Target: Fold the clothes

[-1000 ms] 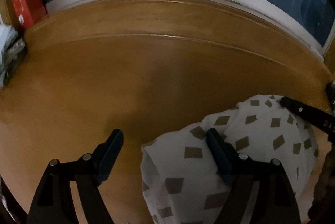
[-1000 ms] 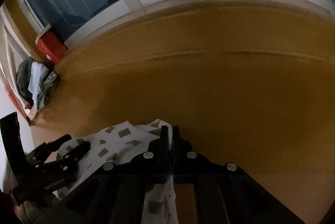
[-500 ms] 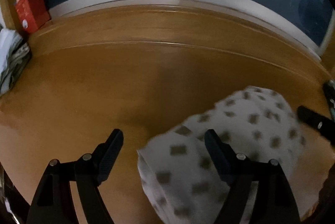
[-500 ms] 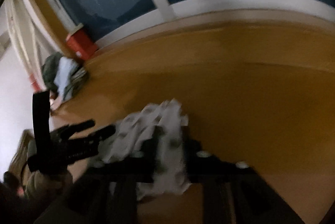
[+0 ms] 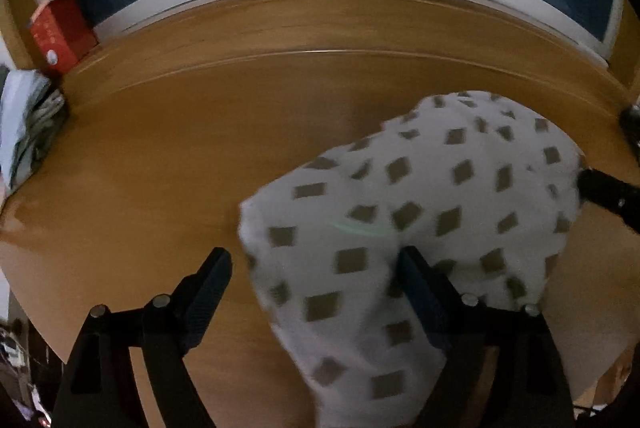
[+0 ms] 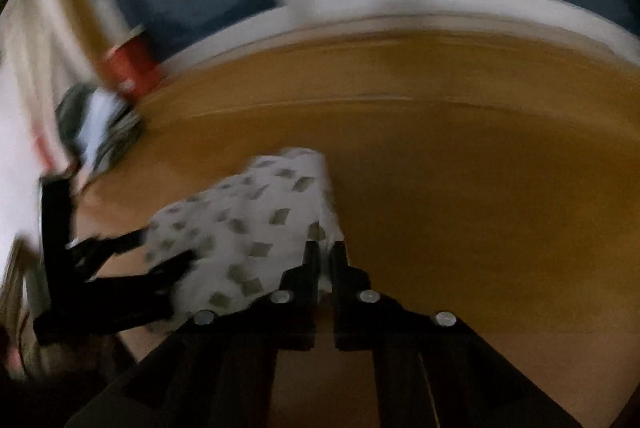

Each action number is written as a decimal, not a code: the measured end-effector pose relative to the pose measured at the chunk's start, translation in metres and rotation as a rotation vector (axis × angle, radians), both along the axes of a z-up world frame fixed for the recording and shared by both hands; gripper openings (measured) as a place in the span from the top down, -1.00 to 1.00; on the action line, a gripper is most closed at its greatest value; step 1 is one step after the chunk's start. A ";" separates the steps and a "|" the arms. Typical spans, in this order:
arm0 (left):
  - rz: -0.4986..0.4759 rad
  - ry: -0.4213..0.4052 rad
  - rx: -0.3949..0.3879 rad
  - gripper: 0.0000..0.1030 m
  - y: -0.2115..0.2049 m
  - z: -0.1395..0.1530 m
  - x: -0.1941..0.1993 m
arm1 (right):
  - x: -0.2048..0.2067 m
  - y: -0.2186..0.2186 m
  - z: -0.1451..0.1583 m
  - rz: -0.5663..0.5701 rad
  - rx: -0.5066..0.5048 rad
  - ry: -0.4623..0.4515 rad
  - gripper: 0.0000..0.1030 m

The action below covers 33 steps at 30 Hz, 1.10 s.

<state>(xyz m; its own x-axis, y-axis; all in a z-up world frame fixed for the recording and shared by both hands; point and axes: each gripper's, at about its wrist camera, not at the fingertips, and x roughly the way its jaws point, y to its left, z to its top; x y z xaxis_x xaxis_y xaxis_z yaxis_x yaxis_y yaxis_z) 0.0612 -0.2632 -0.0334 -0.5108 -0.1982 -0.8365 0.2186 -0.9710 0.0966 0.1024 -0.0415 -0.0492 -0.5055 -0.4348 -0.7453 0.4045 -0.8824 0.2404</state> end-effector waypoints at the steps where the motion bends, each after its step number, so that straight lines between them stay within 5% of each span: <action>1: 0.012 0.008 -0.036 -0.67 -0.002 0.000 0.001 | -0.003 0.013 -0.003 -0.052 0.060 0.032 1.00; 3: 0.028 0.013 -0.070 -0.66 -0.008 0.001 0.001 | -0.008 0.030 -0.003 -0.058 -0.004 0.000 0.99; 7: 0.017 0.013 0.020 -0.59 -0.015 0.007 0.000 | -0.001 0.028 0.008 0.071 -0.192 -0.045 0.86; 10: 0.012 0.011 0.058 -0.59 -0.016 0.014 0.007 | 0.014 -0.015 0.003 0.205 -0.157 -0.062 -0.01; 13: 0.003 0.010 0.111 -0.61 -0.017 0.024 0.018 | 0.021 -0.045 -0.007 0.268 -0.083 -0.016 0.01; 16: -0.002 -0.004 0.096 -0.62 -0.013 0.019 0.017 | 0.011 -0.061 -0.018 0.292 -0.068 -0.035 0.70; 17: -0.003 -0.011 0.083 -0.63 -0.011 0.016 0.016 | 0.013 -0.059 -0.020 0.301 -0.064 -0.044 0.77; 21: 0.056 -0.008 -0.120 -0.66 -0.012 0.016 0.018 | 0.041 -0.058 0.039 0.318 -0.077 0.130 0.88; 25: 0.106 -0.022 0.024 -0.66 -0.038 0.008 0.020 | 0.028 -0.054 0.001 0.261 0.035 0.027 0.89; 28: 0.052 -0.017 -0.090 -0.67 -0.024 0.010 0.017 | 0.039 -0.058 -0.011 0.275 0.118 0.029 0.89; 31: 0.065 -0.024 -0.080 -0.66 -0.031 0.008 0.014 | 0.031 -0.054 -0.016 0.171 0.252 0.057 1.00; 33: 0.096 -0.024 -0.086 -0.63 -0.047 0.014 0.014 | 0.032 -0.040 0.008 0.102 0.216 0.105 0.99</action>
<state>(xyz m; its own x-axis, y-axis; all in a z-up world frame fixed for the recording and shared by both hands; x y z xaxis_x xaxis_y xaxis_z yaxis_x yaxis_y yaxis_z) 0.0750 -0.3099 -0.0196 -0.4662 -0.3168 -0.8260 0.3067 -0.9337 0.1850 0.1348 -0.0815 -0.0415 -0.5465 -0.3242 -0.7722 0.5072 -0.8618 0.0029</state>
